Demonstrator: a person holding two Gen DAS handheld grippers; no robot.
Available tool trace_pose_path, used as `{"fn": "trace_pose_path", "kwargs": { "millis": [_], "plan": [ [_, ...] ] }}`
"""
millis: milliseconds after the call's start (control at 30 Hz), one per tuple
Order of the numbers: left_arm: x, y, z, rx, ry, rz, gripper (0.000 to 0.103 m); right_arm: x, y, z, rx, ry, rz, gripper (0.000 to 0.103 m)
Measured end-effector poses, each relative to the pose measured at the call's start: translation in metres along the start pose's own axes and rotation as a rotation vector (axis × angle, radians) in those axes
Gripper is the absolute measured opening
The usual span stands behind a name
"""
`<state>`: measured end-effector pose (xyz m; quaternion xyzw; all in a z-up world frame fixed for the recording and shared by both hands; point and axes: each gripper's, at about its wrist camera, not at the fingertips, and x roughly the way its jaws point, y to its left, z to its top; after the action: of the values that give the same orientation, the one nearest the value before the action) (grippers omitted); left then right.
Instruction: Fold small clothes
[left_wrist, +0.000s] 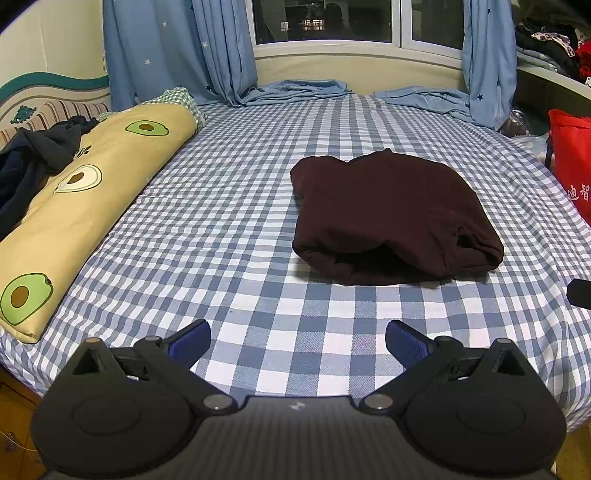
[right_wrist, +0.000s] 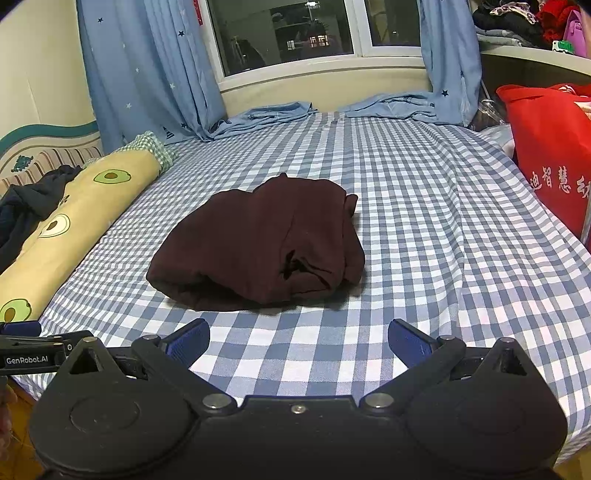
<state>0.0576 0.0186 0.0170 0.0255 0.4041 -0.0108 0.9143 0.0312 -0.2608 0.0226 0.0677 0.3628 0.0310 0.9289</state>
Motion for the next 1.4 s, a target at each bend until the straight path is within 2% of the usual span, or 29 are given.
{"fn": "trace_pose_path", "kwargs": {
  "millis": [1400],
  "plan": [
    [0.0005,-0.0002,-0.0058,0.024,0.013,-0.006,0.102,-0.0001,-0.0049,-0.0033,0.028,0.013,-0.006,0.102]
  ]
}}
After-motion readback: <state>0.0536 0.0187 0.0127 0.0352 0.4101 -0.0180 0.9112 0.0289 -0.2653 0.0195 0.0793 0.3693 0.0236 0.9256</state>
